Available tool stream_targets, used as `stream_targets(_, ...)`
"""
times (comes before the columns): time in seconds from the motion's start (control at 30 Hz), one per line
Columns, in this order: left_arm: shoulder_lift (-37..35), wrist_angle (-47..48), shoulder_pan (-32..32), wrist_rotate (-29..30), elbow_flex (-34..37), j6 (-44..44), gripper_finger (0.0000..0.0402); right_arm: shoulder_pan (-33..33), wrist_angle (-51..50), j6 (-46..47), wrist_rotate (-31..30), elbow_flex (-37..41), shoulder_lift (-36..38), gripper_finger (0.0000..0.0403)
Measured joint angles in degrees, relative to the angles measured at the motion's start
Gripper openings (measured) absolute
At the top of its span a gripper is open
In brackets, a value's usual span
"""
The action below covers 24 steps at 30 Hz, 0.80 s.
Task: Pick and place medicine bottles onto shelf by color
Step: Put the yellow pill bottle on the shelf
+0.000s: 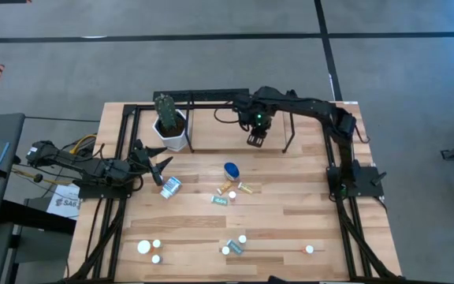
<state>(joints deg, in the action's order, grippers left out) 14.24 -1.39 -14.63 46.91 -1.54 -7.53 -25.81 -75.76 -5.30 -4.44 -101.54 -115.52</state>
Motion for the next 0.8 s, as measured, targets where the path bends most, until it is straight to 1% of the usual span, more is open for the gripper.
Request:
stream_targets(0.37,0.02,0.00,-0.01,0.00,0.00,0.00,0.0196,-5.07,0.15,-7.21,-0.25,0.02,-0.07,0.0134)
stream_targets(0.67,0.01,0.01,-0.01,-0.02,0.00,0.00,0.0196,-6.50,0.26,-9.59,0.01,0.03,-0.07,0.0178)
stream_targets(0.8,0.02,0.01,0.00,-0.01,0.00,0.00,0.0196,-6.54,2.35,-10.19,0.16,1.35,-0.09,0.0192)
